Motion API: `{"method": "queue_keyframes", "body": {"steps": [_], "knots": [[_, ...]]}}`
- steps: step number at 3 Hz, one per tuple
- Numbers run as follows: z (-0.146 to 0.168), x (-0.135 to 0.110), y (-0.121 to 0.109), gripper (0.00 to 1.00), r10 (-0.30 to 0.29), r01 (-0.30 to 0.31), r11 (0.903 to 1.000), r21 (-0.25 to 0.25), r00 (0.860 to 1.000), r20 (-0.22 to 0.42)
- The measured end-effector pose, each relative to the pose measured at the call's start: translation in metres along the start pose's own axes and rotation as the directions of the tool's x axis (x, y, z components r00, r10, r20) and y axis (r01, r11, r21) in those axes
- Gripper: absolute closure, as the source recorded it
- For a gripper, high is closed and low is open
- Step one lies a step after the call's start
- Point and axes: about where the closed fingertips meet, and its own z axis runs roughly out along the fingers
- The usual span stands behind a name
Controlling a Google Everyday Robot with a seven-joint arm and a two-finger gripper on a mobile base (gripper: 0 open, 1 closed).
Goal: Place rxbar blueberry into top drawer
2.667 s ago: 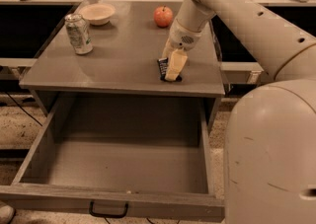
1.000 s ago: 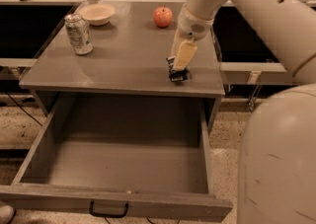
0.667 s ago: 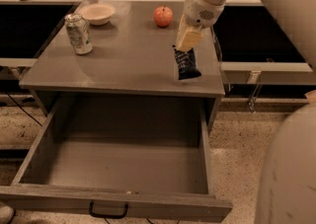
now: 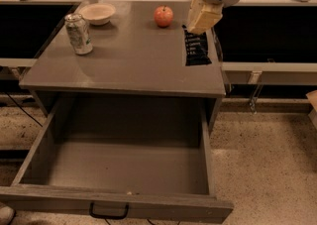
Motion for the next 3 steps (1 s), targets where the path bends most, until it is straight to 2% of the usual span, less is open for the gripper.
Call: {"method": "queue_keyframes", "body": {"steps": [2, 3], "knots": [[0.0, -0.001, 0.001, 1.0, 0.002, -0.002, 1.0, 0.01, 1.0, 0.023], [0.0, -0.007, 0.015, 1.0, 0.017, -0.018, 0.9998, 0.011, 0.997, 0.081]]}}
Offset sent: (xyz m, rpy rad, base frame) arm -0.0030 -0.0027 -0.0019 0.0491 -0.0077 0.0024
